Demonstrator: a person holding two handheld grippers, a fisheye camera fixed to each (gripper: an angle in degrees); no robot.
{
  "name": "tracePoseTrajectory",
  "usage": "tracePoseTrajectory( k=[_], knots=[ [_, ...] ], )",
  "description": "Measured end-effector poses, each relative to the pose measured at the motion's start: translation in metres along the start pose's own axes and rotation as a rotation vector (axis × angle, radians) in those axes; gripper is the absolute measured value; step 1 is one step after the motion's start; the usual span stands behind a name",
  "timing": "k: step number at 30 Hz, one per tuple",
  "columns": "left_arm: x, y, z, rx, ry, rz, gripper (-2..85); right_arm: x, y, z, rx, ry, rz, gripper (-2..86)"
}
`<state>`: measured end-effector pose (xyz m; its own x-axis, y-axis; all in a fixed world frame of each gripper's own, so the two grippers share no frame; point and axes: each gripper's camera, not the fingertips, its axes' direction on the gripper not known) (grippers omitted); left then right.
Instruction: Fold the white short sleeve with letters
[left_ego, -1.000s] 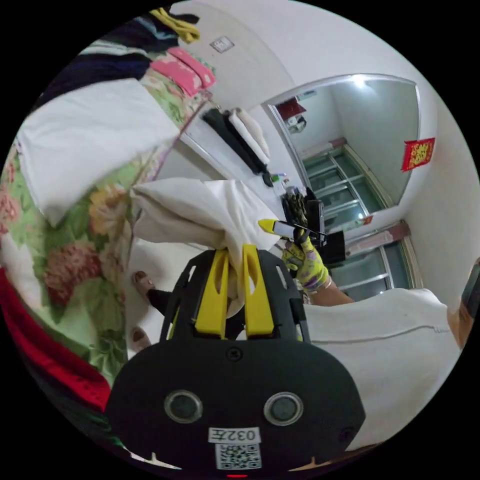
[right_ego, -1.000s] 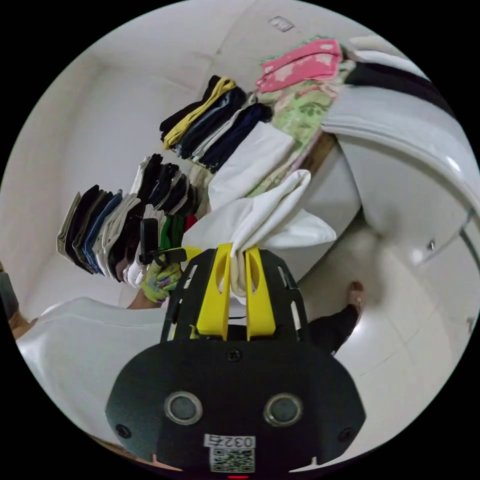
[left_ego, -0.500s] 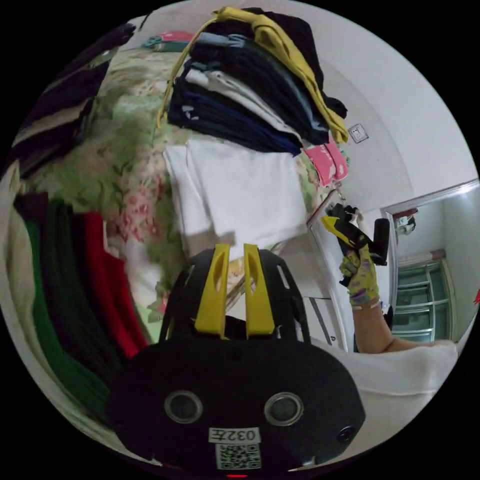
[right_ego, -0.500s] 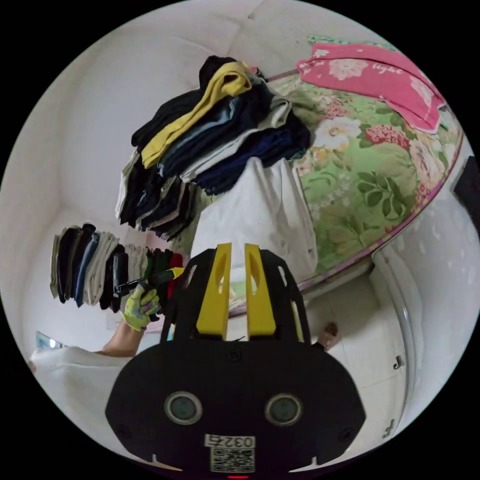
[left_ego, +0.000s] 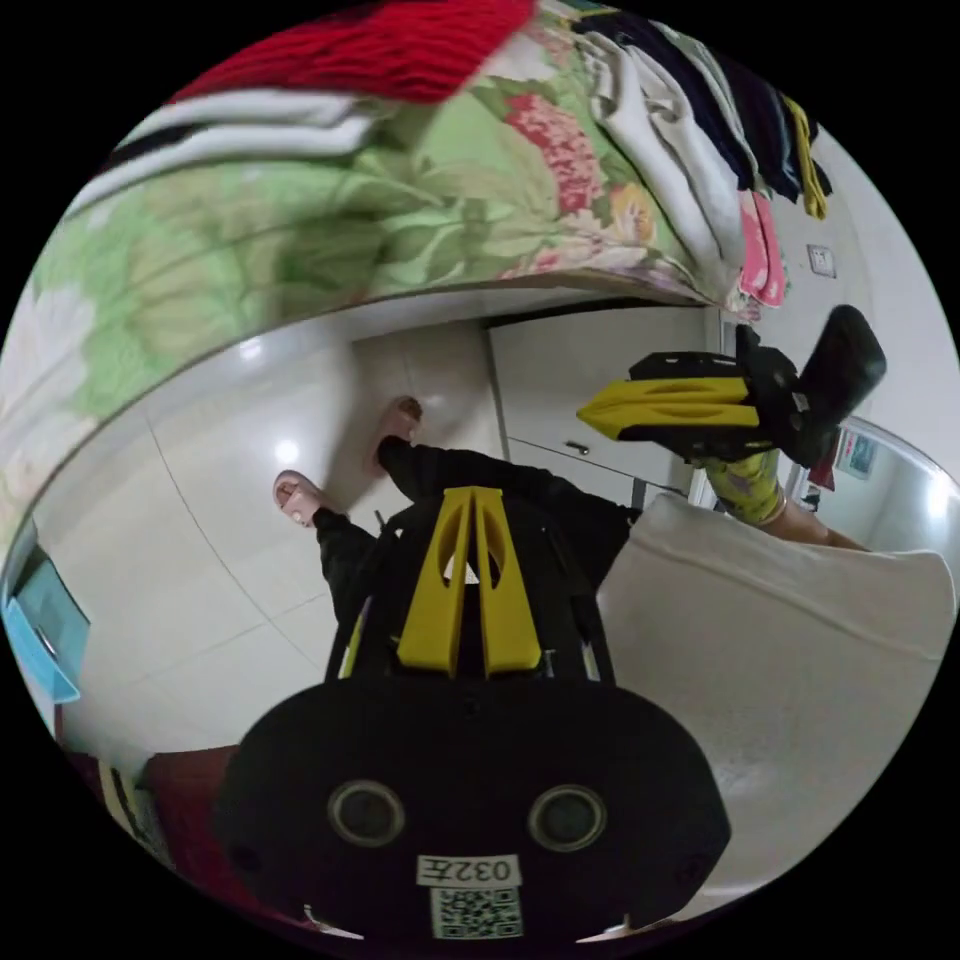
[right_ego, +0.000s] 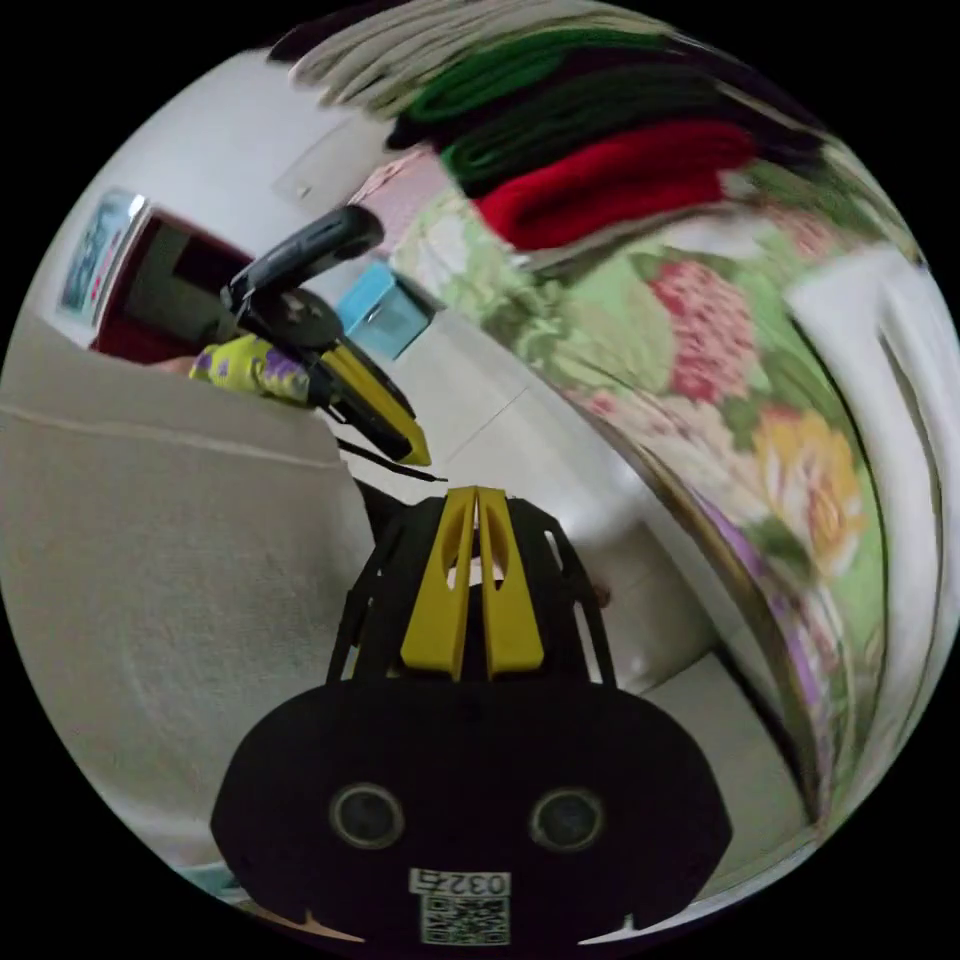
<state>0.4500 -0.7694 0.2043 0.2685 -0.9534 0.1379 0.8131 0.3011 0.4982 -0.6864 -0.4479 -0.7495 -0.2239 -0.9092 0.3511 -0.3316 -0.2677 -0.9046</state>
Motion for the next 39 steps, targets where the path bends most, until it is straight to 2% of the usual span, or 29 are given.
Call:
tracePoseTrajectory(
  k=[3, 8, 14, 19, 23, 26, 32, 37, 39],
  knots=[
    [-0.057, 0.044, 0.01, 0.074, 0.064, -0.075, -0.9, -0.06, -0.058, 0.032, -0.132, 0.072, -0.218, -1.0],
    [-0.177, 0.151, 0.047, 0.21, 0.203, -0.198, -0.9, -0.175, -0.145, 0.094, -0.294, 0.31, -0.53, -1.0],
    [-0.331, 0.303, 0.098, 0.367, 0.322, -0.359, -0.9, -0.293, -0.255, 0.169, -0.389, 0.229, -0.585, -1.0],
    [-0.437, 0.423, 0.125, 0.451, 0.196, -0.52, -0.9, -0.393, -0.35, 0.224, -0.399, 0.192, -0.657, -1.0],
    [-0.497, 0.517, 0.141, 0.612, 0.104, -0.701, -0.9, -0.468, -0.419, 0.261, -0.472, 0.15, -0.817, -1.0],
    [-0.533, 0.559, 0.173, 0.697, 0.082, -0.842, -0.9, -0.507, -0.467, 0.285, -0.5, 0.132, -0.857, -1.0],
    [-0.601, 0.567, 0.224, 0.867, 0.183, -0.955, -0.9, -0.55, -0.567, 0.299, -0.44, 0.021, -0.792, -1.0],
    [-0.686, 0.51, 0.201, 0.82, 0.066, -0.879, -0.9, -0.554, -0.658, 0.302, -0.379, 0.008, -0.746, -1.0],
    [-0.729, 0.487, 0.184, 0.744, 0.035, -0.844, -0.9, -0.552, -0.696, 0.302, -0.364, -0.023, -0.741, -1.0]
  ],
)
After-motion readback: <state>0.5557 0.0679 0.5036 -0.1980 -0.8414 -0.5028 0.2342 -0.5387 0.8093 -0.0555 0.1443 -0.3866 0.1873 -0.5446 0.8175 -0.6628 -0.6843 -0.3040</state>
